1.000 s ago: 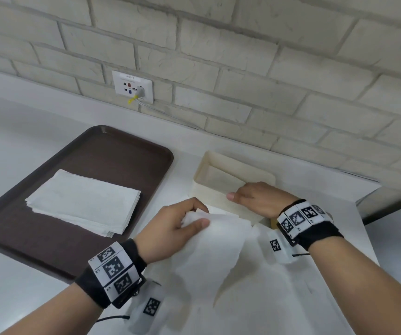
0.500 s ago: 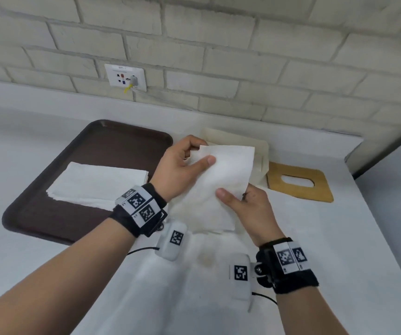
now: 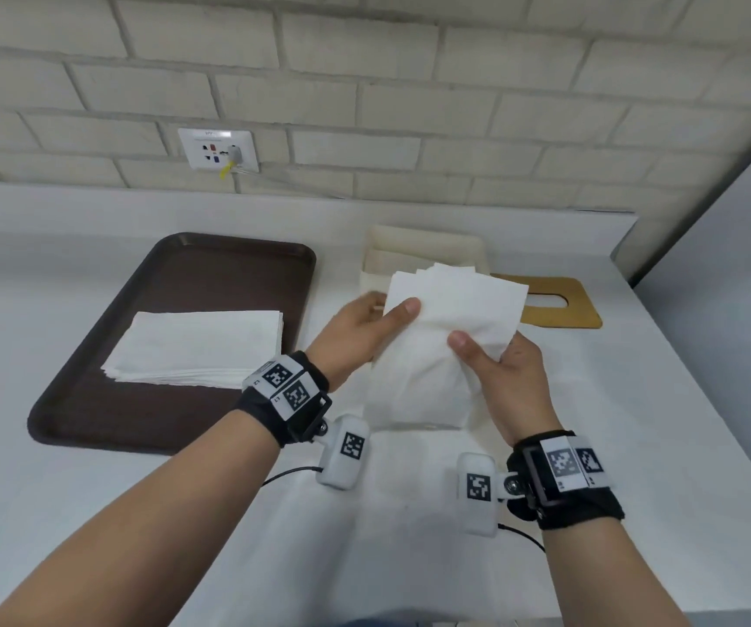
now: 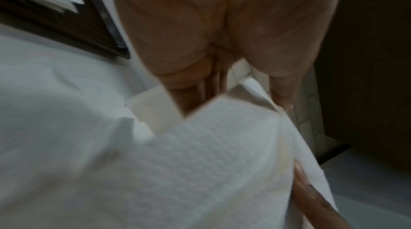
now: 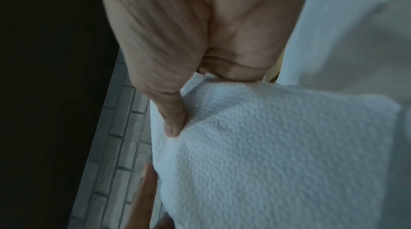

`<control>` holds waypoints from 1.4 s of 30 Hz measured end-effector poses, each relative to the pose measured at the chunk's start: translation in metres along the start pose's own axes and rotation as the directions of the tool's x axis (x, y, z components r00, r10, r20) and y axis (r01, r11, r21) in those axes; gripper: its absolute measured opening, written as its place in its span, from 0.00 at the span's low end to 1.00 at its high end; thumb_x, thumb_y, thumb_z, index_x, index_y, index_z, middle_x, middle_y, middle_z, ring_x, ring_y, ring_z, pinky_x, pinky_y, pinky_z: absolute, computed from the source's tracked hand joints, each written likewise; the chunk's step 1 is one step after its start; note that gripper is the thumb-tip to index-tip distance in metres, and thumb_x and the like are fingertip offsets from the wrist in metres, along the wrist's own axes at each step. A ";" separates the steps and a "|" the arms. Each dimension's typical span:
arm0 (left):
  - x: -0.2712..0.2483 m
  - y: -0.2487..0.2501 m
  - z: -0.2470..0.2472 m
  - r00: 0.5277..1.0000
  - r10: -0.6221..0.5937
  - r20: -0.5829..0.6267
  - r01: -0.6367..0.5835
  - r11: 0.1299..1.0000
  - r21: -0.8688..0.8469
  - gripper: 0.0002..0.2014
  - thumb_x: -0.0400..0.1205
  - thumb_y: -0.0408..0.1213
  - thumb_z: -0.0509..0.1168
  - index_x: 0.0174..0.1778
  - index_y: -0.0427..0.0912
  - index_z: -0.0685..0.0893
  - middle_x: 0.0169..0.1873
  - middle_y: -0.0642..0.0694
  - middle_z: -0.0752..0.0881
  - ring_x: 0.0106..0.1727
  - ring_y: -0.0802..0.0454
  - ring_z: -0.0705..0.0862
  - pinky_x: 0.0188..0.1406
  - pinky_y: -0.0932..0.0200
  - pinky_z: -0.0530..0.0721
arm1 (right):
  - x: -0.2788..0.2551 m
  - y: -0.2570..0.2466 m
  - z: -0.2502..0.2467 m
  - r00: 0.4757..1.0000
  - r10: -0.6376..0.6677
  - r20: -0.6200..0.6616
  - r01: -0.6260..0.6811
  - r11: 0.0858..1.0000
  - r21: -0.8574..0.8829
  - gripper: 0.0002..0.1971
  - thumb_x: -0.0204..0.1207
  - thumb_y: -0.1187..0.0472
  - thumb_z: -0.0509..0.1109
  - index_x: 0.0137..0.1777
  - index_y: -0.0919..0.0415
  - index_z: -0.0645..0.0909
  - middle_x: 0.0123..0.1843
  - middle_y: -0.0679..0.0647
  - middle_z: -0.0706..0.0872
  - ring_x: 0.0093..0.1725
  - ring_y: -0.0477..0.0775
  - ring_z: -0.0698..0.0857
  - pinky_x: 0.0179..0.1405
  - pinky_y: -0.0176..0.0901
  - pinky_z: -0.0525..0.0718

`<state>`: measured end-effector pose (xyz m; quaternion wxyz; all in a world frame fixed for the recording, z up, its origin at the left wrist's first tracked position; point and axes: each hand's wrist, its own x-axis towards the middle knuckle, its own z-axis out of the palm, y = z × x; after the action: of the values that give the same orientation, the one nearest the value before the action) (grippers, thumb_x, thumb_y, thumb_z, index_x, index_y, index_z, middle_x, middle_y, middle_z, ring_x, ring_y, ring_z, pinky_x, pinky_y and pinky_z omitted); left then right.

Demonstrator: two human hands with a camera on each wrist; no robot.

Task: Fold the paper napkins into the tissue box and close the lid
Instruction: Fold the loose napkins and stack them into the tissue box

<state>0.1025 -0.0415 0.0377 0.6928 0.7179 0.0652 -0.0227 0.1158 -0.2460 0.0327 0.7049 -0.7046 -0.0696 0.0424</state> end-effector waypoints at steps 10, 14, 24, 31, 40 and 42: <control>-0.015 -0.015 0.014 0.994 0.071 0.084 -0.071 0.997 0.003 0.19 0.88 0.53 0.63 0.59 0.44 0.91 0.55 0.43 0.94 0.59 0.39 0.92 0.67 0.31 0.86 | -0.024 0.006 -0.002 0.990 0.086 -0.114 -0.077 0.994 0.078 0.08 0.79 0.57 0.78 0.56 0.55 0.91 0.54 0.51 0.95 0.56 0.53 0.93 0.61 0.58 0.89; -0.018 -0.011 0.016 0.990 0.108 0.087 -0.107 0.994 -0.016 0.20 0.89 0.54 0.60 0.62 0.44 0.89 0.58 0.45 0.93 0.61 0.42 0.91 0.69 0.33 0.85 | -0.026 0.005 -0.003 0.982 0.077 -0.175 -0.062 0.994 0.091 0.08 0.79 0.58 0.78 0.55 0.57 0.91 0.54 0.51 0.95 0.56 0.52 0.93 0.61 0.58 0.89; -0.014 -0.007 0.003 0.958 0.252 -0.139 -0.261 0.964 -0.049 0.05 0.86 0.41 0.73 0.51 0.45 0.93 0.47 0.44 0.94 0.50 0.46 0.92 0.60 0.39 0.89 | -0.030 0.004 0.008 0.971 0.079 -0.224 -0.046 0.988 0.150 0.08 0.77 0.59 0.80 0.52 0.60 0.92 0.53 0.56 0.95 0.55 0.56 0.94 0.61 0.58 0.89; -0.019 -0.006 -0.009 0.978 0.206 -0.025 -0.207 0.965 -0.159 0.09 0.89 0.36 0.69 0.62 0.37 0.87 0.40 0.53 0.94 0.41 0.56 0.93 0.44 0.59 0.89 | -0.037 0.003 0.025 0.970 0.067 -0.232 -0.034 0.989 0.143 0.07 0.78 0.60 0.79 0.53 0.60 0.92 0.53 0.56 0.95 0.55 0.57 0.94 0.58 0.57 0.89; -0.017 -0.017 -0.022 0.981 0.193 -0.023 -0.194 0.977 -0.085 0.14 0.85 0.47 0.71 0.55 0.39 0.92 0.52 0.39 0.94 0.56 0.32 0.92 0.63 0.27 0.86 | -0.040 0.000 0.041 0.942 0.012 -0.337 0.026 0.994 0.108 0.05 0.81 0.58 0.76 0.53 0.56 0.93 0.52 0.53 0.95 0.56 0.55 0.93 0.60 0.55 0.89; -0.018 -0.017 -0.026 0.982 0.188 -0.024 -0.189 0.979 -0.074 0.15 0.82 0.50 0.72 0.53 0.42 0.93 0.51 0.41 0.95 0.54 0.31 0.92 0.61 0.25 0.86 | -0.038 0.001 0.041 0.935 0.004 -0.354 0.027 0.996 0.083 0.05 0.80 0.57 0.77 0.47 0.56 0.92 0.50 0.57 0.95 0.55 0.60 0.93 0.60 0.60 0.90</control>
<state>0.0815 -0.0157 0.0242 0.7181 0.6940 0.0035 0.0514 0.0724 -0.2119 0.0297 0.7359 -0.6693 0.0560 -0.0859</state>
